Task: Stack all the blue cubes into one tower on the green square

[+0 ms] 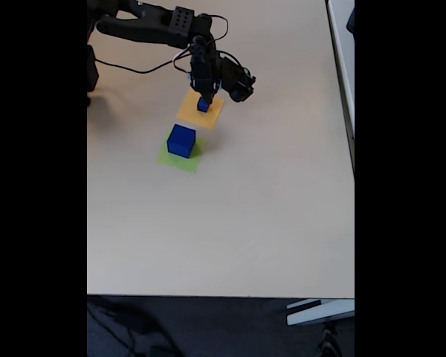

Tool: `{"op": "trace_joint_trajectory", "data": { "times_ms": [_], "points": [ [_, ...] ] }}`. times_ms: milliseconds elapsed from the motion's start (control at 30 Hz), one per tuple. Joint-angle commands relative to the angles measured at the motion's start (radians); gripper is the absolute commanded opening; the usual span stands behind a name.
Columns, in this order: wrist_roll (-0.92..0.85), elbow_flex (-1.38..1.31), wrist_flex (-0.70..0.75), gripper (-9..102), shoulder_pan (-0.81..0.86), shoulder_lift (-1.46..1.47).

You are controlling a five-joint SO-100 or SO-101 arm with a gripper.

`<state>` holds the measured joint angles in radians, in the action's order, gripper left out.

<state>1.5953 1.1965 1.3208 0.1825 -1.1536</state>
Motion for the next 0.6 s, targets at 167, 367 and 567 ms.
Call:
{"op": "trace_joint_trajectory", "data": {
  "times_ms": [167,367,567],
  "points": [
    [-0.003,-0.048,-0.008,1,-0.023,-0.011],
    [0.006,-0.032,-0.017,0,-0.040,0.000],
    [0.000,-0.003,-0.049,0,-0.043,-0.003]
  ]
}}
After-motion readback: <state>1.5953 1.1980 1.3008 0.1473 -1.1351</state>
